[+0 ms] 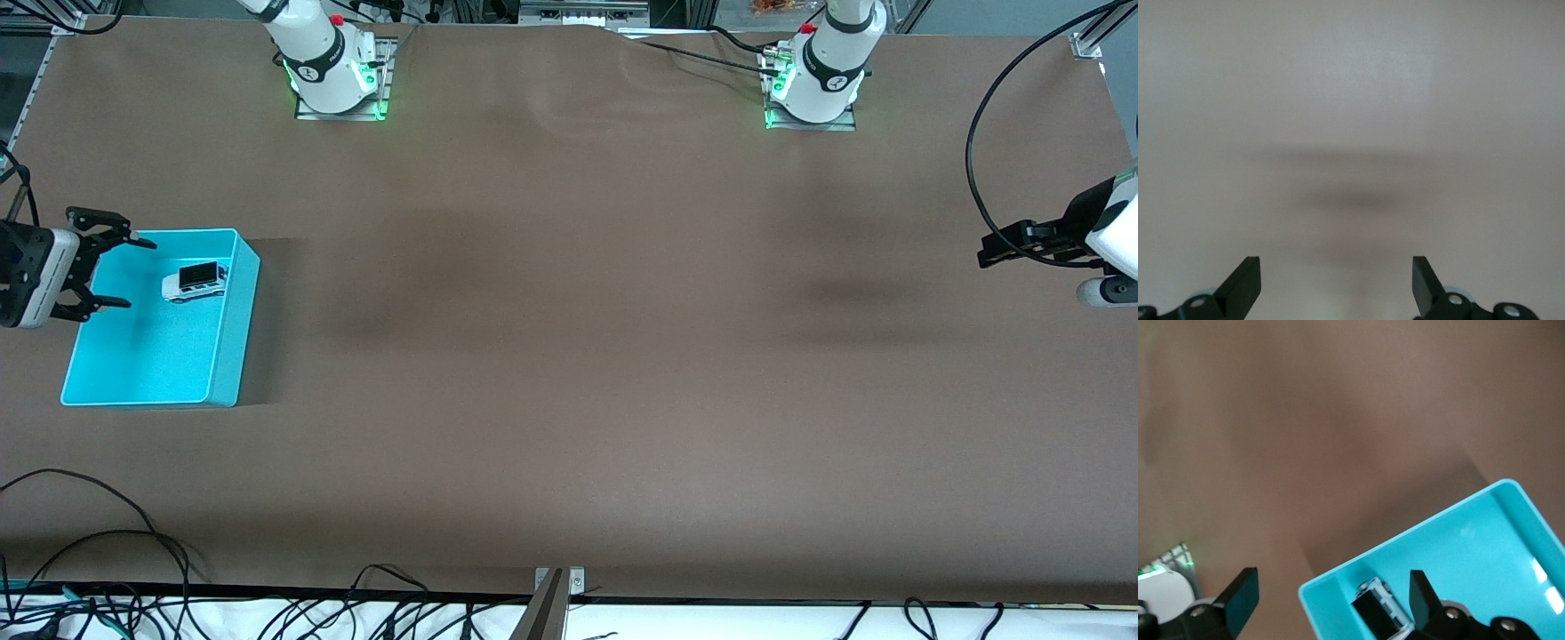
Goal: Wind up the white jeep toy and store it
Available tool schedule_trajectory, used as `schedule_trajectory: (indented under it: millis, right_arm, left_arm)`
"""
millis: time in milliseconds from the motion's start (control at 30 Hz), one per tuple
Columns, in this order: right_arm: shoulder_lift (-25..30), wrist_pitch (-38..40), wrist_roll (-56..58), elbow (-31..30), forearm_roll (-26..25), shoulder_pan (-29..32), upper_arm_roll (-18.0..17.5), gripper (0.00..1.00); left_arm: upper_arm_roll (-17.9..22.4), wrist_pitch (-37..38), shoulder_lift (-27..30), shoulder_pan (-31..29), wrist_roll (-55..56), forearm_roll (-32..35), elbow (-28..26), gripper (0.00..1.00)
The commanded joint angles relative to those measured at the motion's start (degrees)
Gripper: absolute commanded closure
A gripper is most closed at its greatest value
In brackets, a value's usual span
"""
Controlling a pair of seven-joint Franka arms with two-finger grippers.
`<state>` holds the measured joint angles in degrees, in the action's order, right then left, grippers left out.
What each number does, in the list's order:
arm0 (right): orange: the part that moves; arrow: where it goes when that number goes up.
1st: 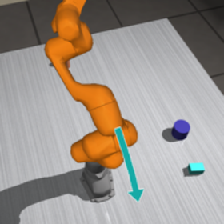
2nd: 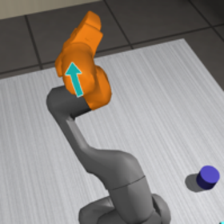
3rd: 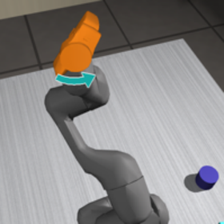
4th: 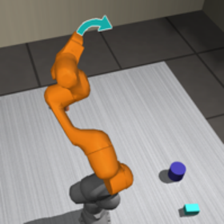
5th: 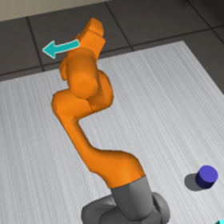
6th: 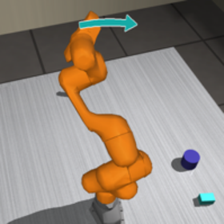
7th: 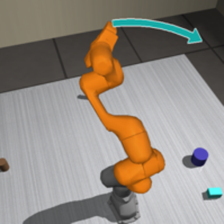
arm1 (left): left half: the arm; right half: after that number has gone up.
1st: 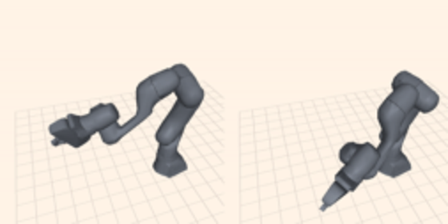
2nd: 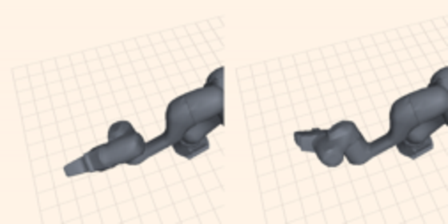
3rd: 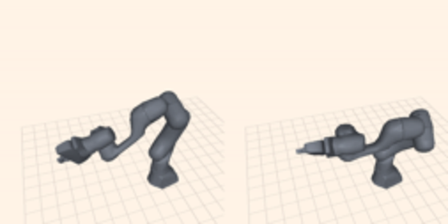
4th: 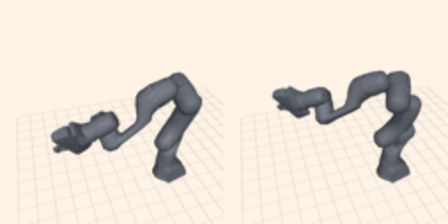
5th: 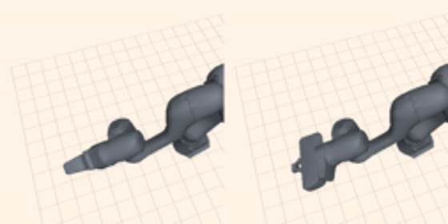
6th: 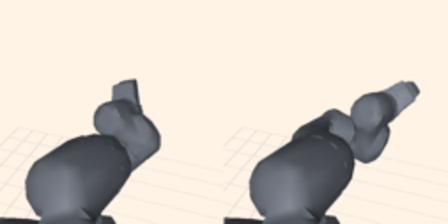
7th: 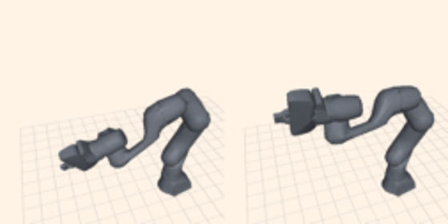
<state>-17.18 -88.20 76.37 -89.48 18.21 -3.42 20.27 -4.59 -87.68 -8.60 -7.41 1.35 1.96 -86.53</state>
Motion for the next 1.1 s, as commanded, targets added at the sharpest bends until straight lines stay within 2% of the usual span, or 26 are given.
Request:
schedule_trajectory:
  millis: [0, 267, 367, 533, 733, 900, 1067]
  right_arm:
    - [-0.5, 4.4, -8.2, 5.2, -2.5, -1.0, -0.1, 0.00]
    - [1.9, 4.5, -21.1, 6.4, -5.0, -4.8, -0.6, 0.00]
    - [3.0, 4.4, -28.5, 6.3, -6.0, -4.8, -3.6, 0.00]
    - [5.7, 4.4, -42.2, 6.1, -12.8, -4.0, -10.3, 0.00]
    - [7.0, 4.4, -56.1, 5.6, -16.2, -0.8, -16.2, 0.00]
    - [8.1, 4.4, -63.4, 5.2, -18.2, 1.0, -18.9, 0.00]
    - [9.1, 4.1, -64.2, 4.6, -20.1, 1.4, -20.2, 0.00]
  left_arm:
    - [-0.2, 0.5, -0.7, -0.1, -0.1, 1.5, 1.9, 0.00]
    - [-0.2, 0.5, -0.7, -0.1, -0.1, 1.5, 1.9, 0.00]
    - [-0.2, 0.5, -0.7, -0.1, -0.1, 1.5, 1.9, 0.00]
    - [-0.2, 0.5, -0.7, -0.2, -0.1, 1.5, 1.9, 0.00]
    - [-0.2, 0.5, -0.7, -0.2, -0.1, 1.5, 1.9, 0.00]
    - [-0.2, 0.5, -0.7, -0.2, -0.1, 1.5, 1.9, 0.00]
    - [-0.2, 0.4, -0.7, -0.2, -0.1, 1.5, 1.9, 0.00]
